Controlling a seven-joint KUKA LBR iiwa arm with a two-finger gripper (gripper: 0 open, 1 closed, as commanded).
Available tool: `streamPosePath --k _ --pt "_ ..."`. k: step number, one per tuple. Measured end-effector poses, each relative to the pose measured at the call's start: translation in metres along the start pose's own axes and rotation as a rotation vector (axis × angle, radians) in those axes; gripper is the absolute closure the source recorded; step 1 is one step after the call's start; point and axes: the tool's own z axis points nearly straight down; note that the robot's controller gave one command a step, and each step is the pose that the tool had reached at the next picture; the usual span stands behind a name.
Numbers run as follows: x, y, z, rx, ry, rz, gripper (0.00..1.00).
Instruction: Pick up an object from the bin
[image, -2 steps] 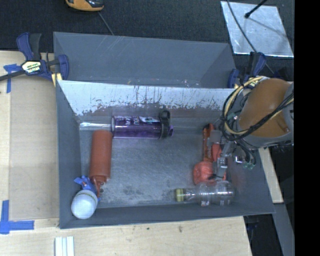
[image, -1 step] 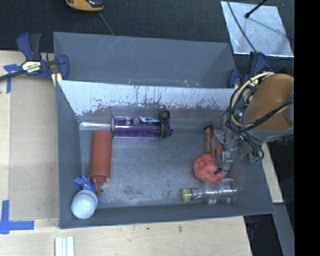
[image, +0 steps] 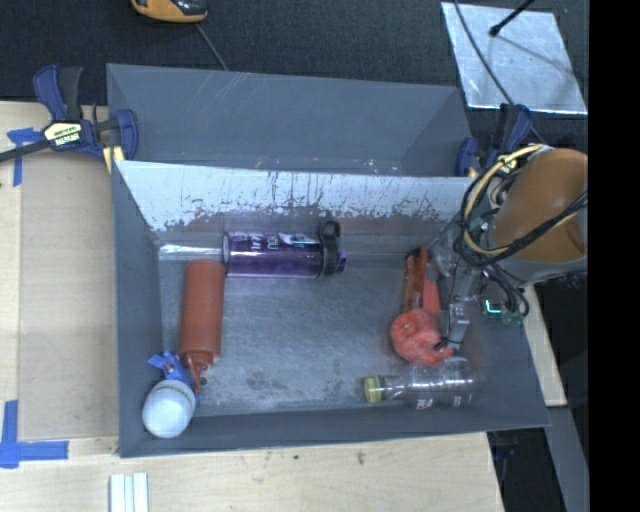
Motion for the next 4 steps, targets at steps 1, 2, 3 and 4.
streamPosePath --k 1,2,3,4 --pt "0.0 -0.003 0.0 0.004 0.0 0.002 0.0" --pt "0.021 0.012 -0.002 0.009 -0.009 0.173 0.0" --pt "0.02 0.009 -0.001 0.014 0.01 0.301 0.0" --pt "0.03 0.02 -0.003 0.015 -0.012 0.167 0.0"
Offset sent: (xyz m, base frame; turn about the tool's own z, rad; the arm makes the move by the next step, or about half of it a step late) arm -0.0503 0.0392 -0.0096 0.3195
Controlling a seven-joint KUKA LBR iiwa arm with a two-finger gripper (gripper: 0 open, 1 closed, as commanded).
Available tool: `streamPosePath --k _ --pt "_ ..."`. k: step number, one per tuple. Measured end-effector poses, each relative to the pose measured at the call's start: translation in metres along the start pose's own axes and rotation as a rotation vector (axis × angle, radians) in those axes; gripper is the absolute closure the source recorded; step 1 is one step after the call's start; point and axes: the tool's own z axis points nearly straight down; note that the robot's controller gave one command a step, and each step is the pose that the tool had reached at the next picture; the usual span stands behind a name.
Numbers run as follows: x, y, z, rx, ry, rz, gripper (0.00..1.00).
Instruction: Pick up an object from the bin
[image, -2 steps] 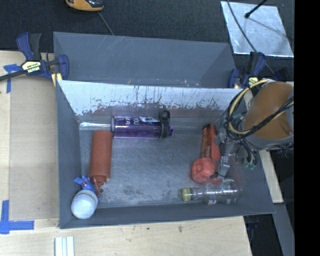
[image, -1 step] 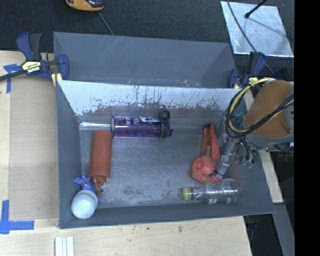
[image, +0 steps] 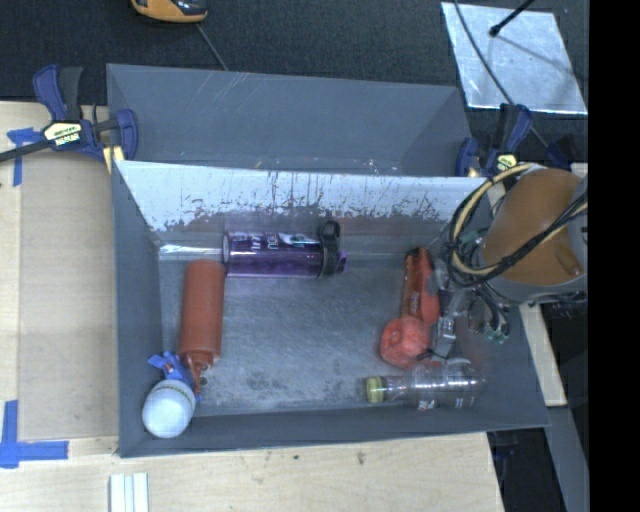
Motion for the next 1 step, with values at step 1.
streamPosePath --k 1 --pt "0.0004 0.0014 0.0 -0.001 0.0 -0.007 0.0"
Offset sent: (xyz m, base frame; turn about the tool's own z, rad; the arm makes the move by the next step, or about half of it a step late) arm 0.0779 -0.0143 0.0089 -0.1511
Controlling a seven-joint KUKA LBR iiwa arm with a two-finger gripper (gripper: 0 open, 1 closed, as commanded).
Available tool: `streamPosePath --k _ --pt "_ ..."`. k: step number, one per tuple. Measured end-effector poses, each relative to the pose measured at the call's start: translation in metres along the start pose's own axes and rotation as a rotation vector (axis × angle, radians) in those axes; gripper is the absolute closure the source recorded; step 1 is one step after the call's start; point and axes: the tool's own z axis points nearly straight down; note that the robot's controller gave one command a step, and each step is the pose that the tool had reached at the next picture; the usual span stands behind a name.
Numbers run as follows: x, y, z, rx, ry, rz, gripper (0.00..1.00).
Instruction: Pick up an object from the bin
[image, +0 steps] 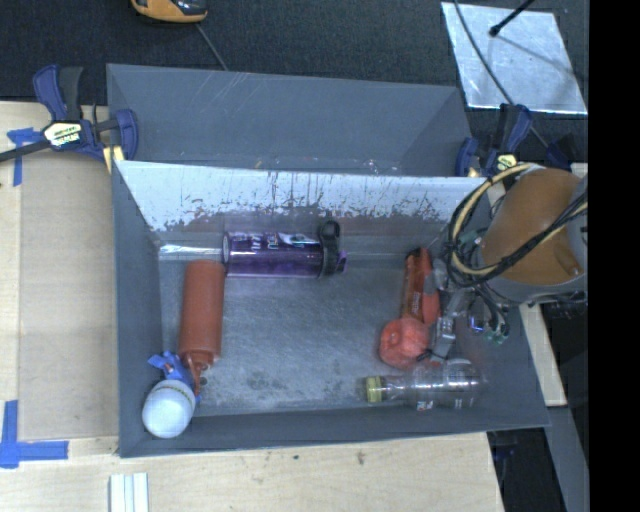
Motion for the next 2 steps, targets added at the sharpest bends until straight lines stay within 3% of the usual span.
streamPosePath --k 1,2 --pt "-0.005 -0.001 -0.001 -0.001 0.013 -0.002 0.0" --pt "-0.011 0.003 -0.055 -0.008 0.043 -0.124 0.0"
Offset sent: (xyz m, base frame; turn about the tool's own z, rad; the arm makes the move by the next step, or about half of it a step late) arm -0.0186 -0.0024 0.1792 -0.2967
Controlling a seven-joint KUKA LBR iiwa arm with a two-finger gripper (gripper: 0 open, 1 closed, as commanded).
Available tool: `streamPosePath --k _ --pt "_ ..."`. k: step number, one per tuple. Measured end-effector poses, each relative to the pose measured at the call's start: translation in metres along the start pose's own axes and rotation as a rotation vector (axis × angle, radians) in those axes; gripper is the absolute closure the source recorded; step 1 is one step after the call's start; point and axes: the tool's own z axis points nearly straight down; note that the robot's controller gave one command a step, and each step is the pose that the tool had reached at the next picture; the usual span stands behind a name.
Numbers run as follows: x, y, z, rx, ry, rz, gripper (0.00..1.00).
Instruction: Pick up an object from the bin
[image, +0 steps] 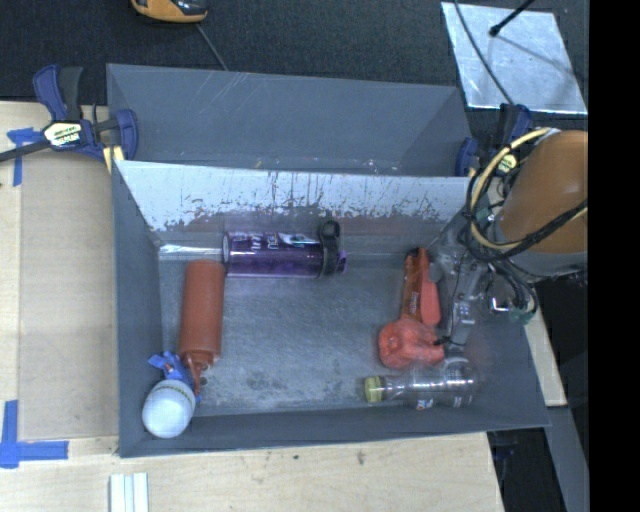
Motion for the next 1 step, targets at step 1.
streamPosePath --k 1 --pt "0.0241 0.0221 -0.0152 0.001 -0.016 0.066 0.0"
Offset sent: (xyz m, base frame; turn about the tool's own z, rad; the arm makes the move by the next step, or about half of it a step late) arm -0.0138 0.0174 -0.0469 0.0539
